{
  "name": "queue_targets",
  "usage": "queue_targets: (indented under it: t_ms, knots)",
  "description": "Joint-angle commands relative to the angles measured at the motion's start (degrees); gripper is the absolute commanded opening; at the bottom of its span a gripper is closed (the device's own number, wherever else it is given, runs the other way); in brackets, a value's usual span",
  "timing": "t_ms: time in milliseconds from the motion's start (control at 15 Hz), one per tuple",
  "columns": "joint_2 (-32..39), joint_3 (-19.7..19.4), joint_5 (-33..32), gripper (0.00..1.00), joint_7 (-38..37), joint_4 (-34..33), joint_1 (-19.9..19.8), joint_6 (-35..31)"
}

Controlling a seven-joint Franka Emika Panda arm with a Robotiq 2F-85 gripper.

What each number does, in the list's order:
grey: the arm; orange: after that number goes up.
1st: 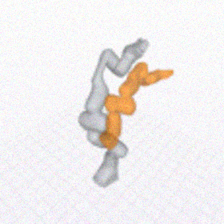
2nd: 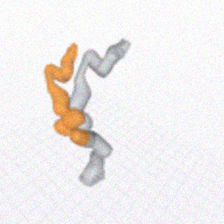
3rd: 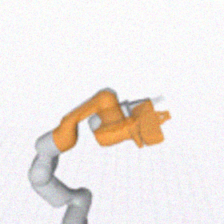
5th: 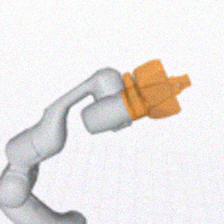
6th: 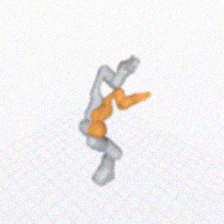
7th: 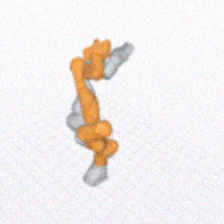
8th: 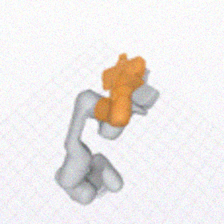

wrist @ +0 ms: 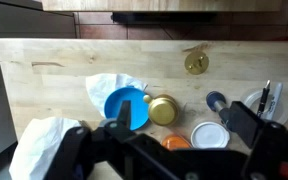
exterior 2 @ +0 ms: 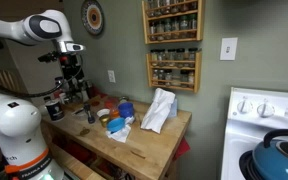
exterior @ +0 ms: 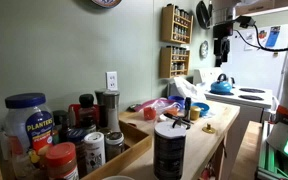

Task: Close the lid on the black and white container

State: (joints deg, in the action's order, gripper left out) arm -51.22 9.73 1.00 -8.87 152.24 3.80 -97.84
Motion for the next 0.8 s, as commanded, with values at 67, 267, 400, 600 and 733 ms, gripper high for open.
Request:
queue_targets:
  t_ms: [67, 267, 400, 600, 733]
  knots:
    - [0.1, -0.2, -0.2, 1.00, -0.2, -0.1, 0.3, 0.1]
    - [0.1, -0.2, -0.2, 1.00, -0.2, -0.1, 0.3, 0.1]
    - [4.6, 2.4, 3.4, 1.00, -2.5, -2.7, 2.2, -1.0]
    - [12.1, 7.6, 10.4, 1.00, -6.6, -7.5, 5.3, -4.5]
    - [18.1, 10.8, 15.3, 1.00, -11.9, -12.1, 6.1, -4.6]
